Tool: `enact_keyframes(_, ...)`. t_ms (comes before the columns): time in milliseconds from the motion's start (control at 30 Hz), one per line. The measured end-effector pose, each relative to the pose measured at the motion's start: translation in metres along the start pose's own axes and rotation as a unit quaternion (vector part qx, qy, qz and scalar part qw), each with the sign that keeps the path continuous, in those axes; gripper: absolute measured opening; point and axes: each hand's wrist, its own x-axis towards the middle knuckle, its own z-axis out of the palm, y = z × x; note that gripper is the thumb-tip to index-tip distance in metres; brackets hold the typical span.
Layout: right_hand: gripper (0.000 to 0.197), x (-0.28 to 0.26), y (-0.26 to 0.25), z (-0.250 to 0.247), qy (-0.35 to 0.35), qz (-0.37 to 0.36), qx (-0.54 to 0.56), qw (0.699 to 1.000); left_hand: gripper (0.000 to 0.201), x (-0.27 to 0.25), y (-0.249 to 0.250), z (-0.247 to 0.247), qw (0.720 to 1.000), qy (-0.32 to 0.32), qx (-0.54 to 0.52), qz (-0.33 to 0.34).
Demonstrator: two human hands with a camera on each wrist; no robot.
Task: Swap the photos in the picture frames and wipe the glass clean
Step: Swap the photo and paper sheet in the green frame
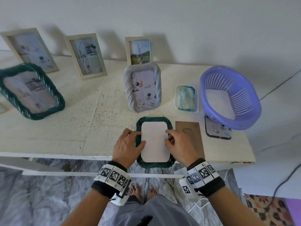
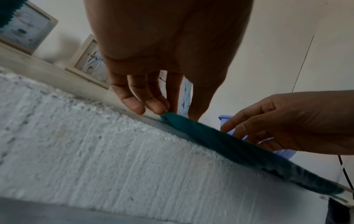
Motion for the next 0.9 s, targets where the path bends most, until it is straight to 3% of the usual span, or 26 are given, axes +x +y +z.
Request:
enact_keyframes(133, 0.032, -0.002, 0.002, -0.004, 0.027, -0.006, 0.001, 1.0, 0.034, 0.0, -0.004, -0.002, 1.0, 0.012, -0.024, 0.006)
enact_keyframes(233, 0.025, -0.008, 0.009, -0.017, 0.085, -0.005, -0.081, 0.993, 0.034, 0.001, -0.012, -0.006, 0.998, 0.025, -0.048, 0.024)
enact_keyframes(300, 0.029, -0.014, 0.014, -0.026, 0.107, 0.049, -0.175, 0.978, 0.04, 0.001, -0.021, -0.008, 0.997, 0.027, -0.049, 0.052)
enact_keyframes(433, 0.059, -0.021, 0.026, -0.031, 0.035, 0.183, -0.258, 0.948, 0.043, 0.001, -0.039, -0.005, 0.991, 0.015, -0.023, 0.129)
enact_keyframes(733, 0.051, -0.022, 0.037, -0.04, 0.056, 0.222, -0.119, 0.966, 0.044, 0.0, -0.054, -0.002, 0.986, -0.002, -0.02, 0.163)
enact_keyframes(900, 0.046, -0.022, 0.013, -0.049, 0.088, 0.181, -0.072, 0.977, 0.043, 0.0, -0.057, 0.0, 0.986, 0.001, -0.001, 0.169)
